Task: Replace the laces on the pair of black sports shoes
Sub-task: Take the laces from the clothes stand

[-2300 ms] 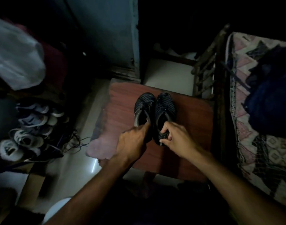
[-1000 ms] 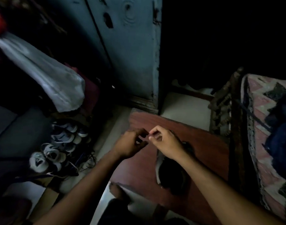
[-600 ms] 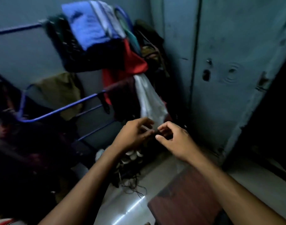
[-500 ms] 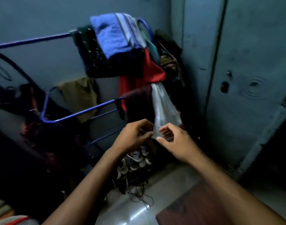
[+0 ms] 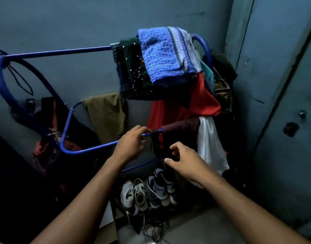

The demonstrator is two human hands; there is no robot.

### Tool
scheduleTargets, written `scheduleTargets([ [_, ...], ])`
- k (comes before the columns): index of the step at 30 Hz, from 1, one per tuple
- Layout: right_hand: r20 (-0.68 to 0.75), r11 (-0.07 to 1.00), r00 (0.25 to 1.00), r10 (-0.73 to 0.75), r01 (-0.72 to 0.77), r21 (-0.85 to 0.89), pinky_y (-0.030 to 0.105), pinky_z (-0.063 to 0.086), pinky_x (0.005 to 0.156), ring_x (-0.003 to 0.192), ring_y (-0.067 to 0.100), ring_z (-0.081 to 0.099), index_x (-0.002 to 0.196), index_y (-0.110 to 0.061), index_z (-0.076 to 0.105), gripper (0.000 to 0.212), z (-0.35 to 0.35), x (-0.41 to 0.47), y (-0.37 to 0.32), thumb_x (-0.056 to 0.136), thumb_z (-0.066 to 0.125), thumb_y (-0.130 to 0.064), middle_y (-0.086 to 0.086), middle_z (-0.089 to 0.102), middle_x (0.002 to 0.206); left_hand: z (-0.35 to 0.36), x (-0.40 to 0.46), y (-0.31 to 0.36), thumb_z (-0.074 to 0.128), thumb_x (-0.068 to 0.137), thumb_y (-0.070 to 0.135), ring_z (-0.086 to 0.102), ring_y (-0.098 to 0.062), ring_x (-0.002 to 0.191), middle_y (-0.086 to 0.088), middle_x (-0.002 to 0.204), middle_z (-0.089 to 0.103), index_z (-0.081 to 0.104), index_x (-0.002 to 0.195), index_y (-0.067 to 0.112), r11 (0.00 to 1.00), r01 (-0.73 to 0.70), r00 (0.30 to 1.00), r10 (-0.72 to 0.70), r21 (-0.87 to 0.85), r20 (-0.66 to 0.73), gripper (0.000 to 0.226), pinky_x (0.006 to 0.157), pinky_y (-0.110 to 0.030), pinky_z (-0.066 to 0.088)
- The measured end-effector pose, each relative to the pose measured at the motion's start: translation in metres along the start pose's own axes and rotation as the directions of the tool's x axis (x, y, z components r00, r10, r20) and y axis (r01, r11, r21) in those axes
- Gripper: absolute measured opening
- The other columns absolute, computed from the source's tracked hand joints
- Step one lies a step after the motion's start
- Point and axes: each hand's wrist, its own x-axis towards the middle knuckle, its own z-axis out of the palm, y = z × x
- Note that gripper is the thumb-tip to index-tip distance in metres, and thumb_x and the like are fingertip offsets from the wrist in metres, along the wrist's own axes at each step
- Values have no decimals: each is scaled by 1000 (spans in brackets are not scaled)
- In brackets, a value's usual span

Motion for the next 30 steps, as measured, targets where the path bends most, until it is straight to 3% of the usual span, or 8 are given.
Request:
scheduleTargets([
  [6,83,994,991,104,-105,10,35,48,99,118,17,58,141,-22,44,66,26,61,-4,87,68,-53,-3,57,131,16,52,-36,64,90,14,57,-16,125,8,143,51,54,140,31,994,-101,984,95,34,153,55,98,-43,53],
  [9,79,986,984,160,-163,31,36,45,106,129,22,53,146,-17,40,74,40,88,-1,87,68,-52,5,51,142,23,73,-45,56,86,16,46,-19,141,2,157,46,41,154,30,986,-157,929,164,-48,333,71,117,-41,38],
  [11,83,978,976,201,-204,40,38,42,109,135,25,47,149,-14,36,79,49,104,-2,87,68,-51,8,45,147,28,83,-48,57,86,10,46,-15,142,1,155,50,43,155,27,979,-149,892,195,-140,408,73,119,-35,35],
  [14,102,968,966,236,-243,63,39,46,103,127,28,52,140,-14,41,67,60,120,-4,88,68,-47,10,49,137,34,86,-53,62,82,1,60,-8,127,5,136,66,61,141,25,958,-121,914,210,-259,347,63,110,-35,48],
  [17,82,958,970,231,-241,155,40,51,94,112,24,61,127,-18,51,47,69,131,-5,89,65,-41,6,60,124,42,85,-62,72,86,5,67,-5,113,8,120,73,71,127,25,940,-126,948,208,-316,240,46,100,-39,55],
  [20,37,959,980,194,-197,202,32,44,83,105,25,60,109,-16,57,22,75,133,-7,98,56,-35,3,60,108,43,83,-62,78,87,9,69,-1,102,9,109,75,76,118,23,939,-114,968,179,-324,178,34,94,-36,57],
  [25,34,944,985,170,-173,280,39,47,89,103,27,61,106,-16,56,24,76,131,-10,106,40,-33,8,65,108,39,78,-60,77,88,13,70,-3,92,11,96,74,77,103,22,934,-148,983,176,-324,57,18,85,-38,58],
  [30,-26,943,992,120,-106,317,42,50,83,80,21,63,84,-21,51,26,62,125,-14,105,38,-30,0,65,78,30,77,-54,75,91,18,68,-7,93,11,96,70,76,104,23,925,-177,980,199,-337,31,14,84,-42,55],
])
